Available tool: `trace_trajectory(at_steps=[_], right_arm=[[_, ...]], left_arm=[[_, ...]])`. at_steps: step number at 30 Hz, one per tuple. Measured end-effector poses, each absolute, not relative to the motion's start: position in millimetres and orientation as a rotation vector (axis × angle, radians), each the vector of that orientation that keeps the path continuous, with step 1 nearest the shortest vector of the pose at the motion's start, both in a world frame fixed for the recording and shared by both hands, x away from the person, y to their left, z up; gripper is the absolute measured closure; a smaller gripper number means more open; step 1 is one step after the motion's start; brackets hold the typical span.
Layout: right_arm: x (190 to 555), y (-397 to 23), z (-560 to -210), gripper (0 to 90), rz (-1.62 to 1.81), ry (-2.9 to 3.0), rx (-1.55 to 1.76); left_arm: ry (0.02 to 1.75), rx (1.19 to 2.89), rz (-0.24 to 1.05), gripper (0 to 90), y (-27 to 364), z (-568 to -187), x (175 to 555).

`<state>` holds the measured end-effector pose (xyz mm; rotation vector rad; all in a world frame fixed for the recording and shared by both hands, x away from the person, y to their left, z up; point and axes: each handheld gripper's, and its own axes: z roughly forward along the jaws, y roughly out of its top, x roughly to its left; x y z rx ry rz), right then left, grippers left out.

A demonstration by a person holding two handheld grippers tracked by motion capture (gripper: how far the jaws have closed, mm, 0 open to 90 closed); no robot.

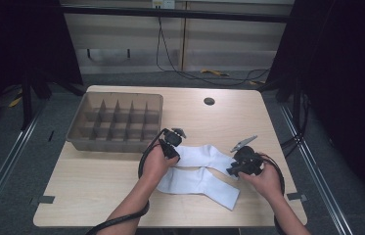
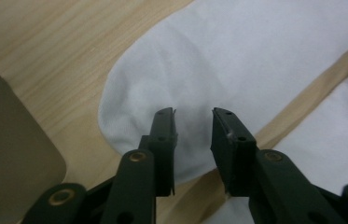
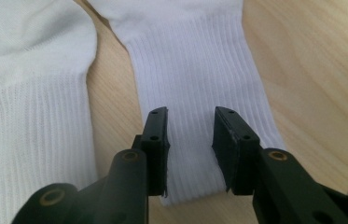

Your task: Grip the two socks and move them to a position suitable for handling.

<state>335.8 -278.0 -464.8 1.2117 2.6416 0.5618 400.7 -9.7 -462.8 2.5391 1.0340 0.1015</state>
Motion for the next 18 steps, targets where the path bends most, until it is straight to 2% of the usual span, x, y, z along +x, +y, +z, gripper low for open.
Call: trace_trajectory(at_steps=[11,18], right_arm=[[322.3,-273.3,-450.5,64.2,0.601,2.668,1.194],[309.7,-271.5,-445.4,65.4,0.591,2.697,1.192]], left_arm=[[0.945,2.553,0.048,66.2,11.4,-442.1,377.7],[0.98,2.564,0.039,66.4,26.2,-446.8,366.4]])
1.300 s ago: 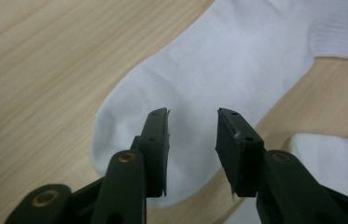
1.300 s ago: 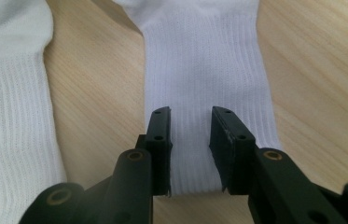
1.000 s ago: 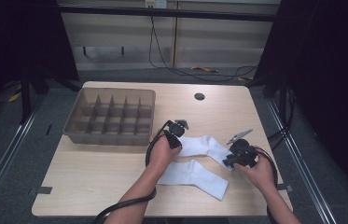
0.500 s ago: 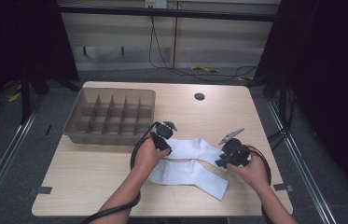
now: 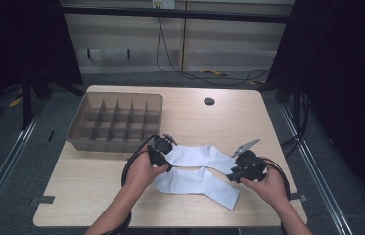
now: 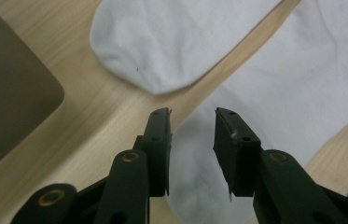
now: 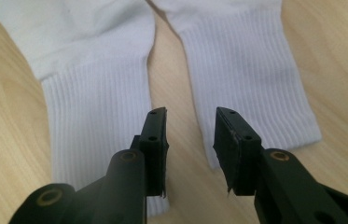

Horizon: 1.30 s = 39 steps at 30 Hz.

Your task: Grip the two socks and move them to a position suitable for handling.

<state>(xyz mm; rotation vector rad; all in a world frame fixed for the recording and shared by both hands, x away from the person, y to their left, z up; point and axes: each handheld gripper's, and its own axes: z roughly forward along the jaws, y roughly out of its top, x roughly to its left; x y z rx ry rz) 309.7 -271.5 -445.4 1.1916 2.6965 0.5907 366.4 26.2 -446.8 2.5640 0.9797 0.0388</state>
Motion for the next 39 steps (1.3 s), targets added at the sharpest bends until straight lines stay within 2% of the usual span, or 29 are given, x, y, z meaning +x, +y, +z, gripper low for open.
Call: trace_trajectory(at_steps=[4,17,30,39], right_arm=[[305.3,-270.8,-446.2,67.2,0.582,2.711,1.188],[297.2,-266.4,-454.1,72.2,0.505,2.766,1.182],[290.0,-266.9,-456.3,72.6,0.42,2.795,1.162],[294.0,-270.0,-458.1,76.0,0.41,2.792,1.148]], left_arm=[[0.997,2.579,0.034,68.6,34.9,-448.3,364.8],[1.029,2.583,0.049,68.0,56.0,-454.1,362.0],[1.012,2.593,0.033,67.8,46.4,-459.0,357.8],[0.996,2.6,0.023,71.6,37.8,-468.8,355.9]])
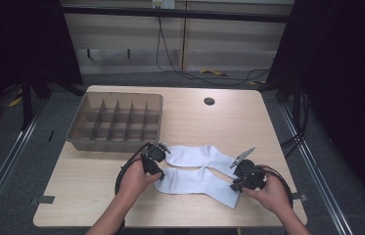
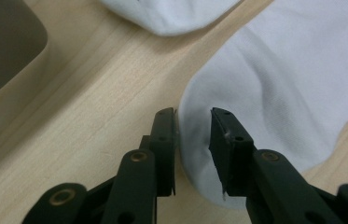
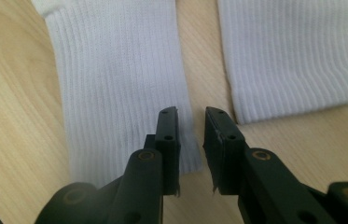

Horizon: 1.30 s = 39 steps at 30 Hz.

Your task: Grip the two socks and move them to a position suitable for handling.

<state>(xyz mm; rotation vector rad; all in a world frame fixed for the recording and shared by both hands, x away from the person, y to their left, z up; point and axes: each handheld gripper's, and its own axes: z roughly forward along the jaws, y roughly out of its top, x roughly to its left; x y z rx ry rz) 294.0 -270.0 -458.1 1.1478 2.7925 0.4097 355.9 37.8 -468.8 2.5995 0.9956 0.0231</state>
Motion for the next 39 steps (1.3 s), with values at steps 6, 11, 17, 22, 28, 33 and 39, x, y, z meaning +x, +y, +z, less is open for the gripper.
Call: trace_trajectory(at_steps=[6,11,17,22,28,33,39], right_arm=[[293.8,-283.2,-456.5,73.8,0.402,2.775,1.174],[297.0,-286.5,-452.5,72.8,0.395,2.767,1.186],[307.9,-286.0,-447.7,71.7,0.42,2.747,1.206],[313.1,-285.5,-445.6,69.8,0.427,2.733,1.216],[323.5,-290.9,-447.9,69.7,0.433,2.702,1.257],[333.1,-294.5,-452.7,69.4,0.423,2.703,1.293],[337.3,-292.8,-454.2,67.3,0.404,2.712,1.296]], left_arm=[[0.995,2.572,0.025,71.1,35.2,-464.4,357.1],[0.988,2.566,0.043,69.9,34.2,-454.8,362.9],[0.996,2.567,0.06,67.3,28.9,-447.0,370.9],[0.986,2.569,0.077,65.5,26.6,-444.7,374.7],[0.99,2.563,0.083,65.1,20.5,-442.1,385.8],[0.99,2.567,0.111,63.7,12.7,-445.6,395.7],[0.983,2.593,0.108,60.4,2.1,-455.3,403.8]])
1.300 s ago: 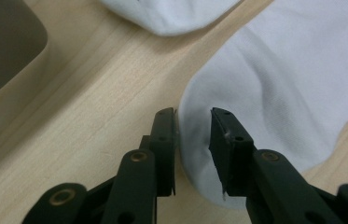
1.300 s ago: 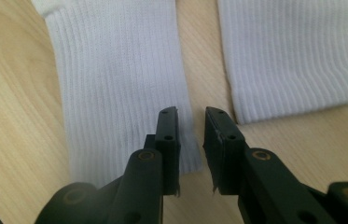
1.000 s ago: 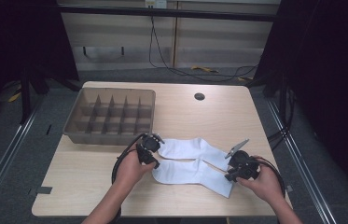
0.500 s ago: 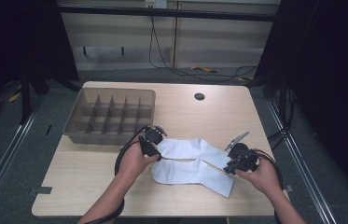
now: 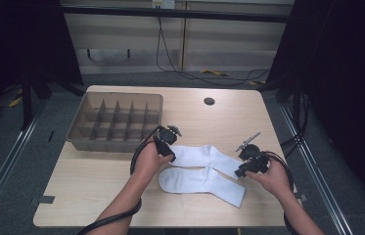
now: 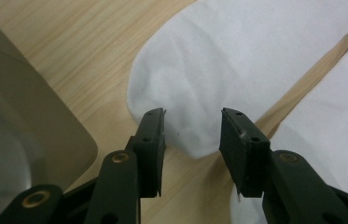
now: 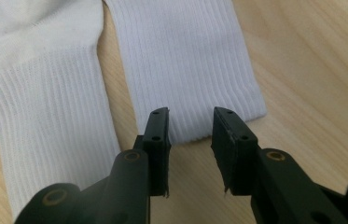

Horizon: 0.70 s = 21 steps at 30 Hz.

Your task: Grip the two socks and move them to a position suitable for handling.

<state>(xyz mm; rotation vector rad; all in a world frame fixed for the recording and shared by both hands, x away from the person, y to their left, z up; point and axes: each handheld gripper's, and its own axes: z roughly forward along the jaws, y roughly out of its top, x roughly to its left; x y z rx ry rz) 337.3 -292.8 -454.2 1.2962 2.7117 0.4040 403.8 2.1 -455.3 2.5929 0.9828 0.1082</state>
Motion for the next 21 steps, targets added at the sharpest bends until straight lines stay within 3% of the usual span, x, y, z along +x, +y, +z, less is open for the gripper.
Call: trace_trajectory(at_steps=[8,21], right_arm=[[342.7,-294.9,-451.8,64.8,0.425,2.694,1.295],[344.8,-295.3,-458.6,64.7,0.414,2.711,1.302]], left_arm=[[0.967,2.602,0.143,59.7,-5.7,-455.6,409.3],[1.021,2.632,0.147,67.3,-10.4,-469.3,414.0]])
